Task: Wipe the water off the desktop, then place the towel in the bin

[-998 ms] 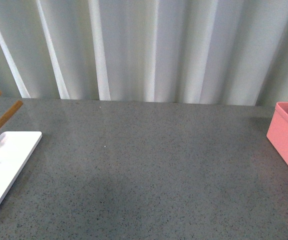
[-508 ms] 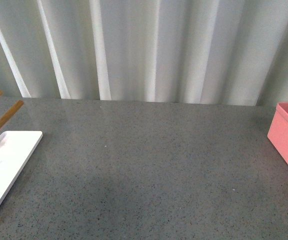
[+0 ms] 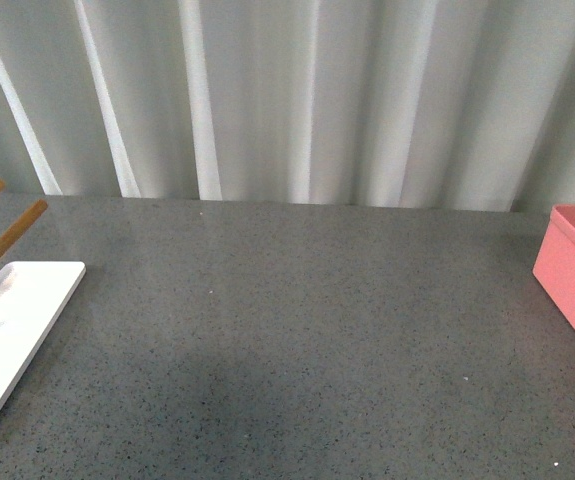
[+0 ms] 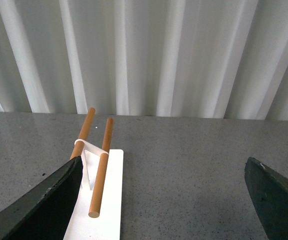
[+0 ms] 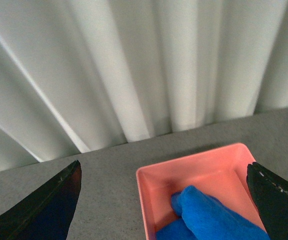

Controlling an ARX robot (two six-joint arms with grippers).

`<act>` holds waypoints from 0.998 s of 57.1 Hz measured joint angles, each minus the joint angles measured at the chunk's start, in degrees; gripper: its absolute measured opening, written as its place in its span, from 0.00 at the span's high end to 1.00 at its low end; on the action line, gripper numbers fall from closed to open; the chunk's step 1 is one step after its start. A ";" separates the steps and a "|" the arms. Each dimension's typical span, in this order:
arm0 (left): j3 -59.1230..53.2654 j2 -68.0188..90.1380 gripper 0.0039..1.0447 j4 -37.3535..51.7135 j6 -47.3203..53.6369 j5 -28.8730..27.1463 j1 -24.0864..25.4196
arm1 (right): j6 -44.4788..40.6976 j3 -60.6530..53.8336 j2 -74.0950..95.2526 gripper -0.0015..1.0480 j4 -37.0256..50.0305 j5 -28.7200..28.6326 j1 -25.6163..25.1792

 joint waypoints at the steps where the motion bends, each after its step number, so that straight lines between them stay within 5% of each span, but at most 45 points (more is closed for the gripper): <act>1: 0.00 0.00 0.06 0.00 0.00 -0.02 0.00 | -0.74 -1.29 -1.03 0.07 0.94 -1.16 -0.02; 14: 0.00 0.00 0.06 0.00 0.00 -0.02 0.00 | -11.63 -15.06 -9.77 0.08 6.16 -16.13 0.00; 21: 0.00 0.00 0.06 0.00 0.00 -0.02 0.00 | -7.93 -28.37 -19.43 0.32 24.87 0.42 4.92; 42: 0.00 0.00 0.06 0.00 0.00 0.00 0.00 | -6.71 -47.06 -34.03 0.97 28.65 8.59 12.92; 57: 0.00 0.00 0.06 0.00 0.00 -0.02 0.00 | -6.54 -53.31 -41.66 0.97 27.56 15.65 19.08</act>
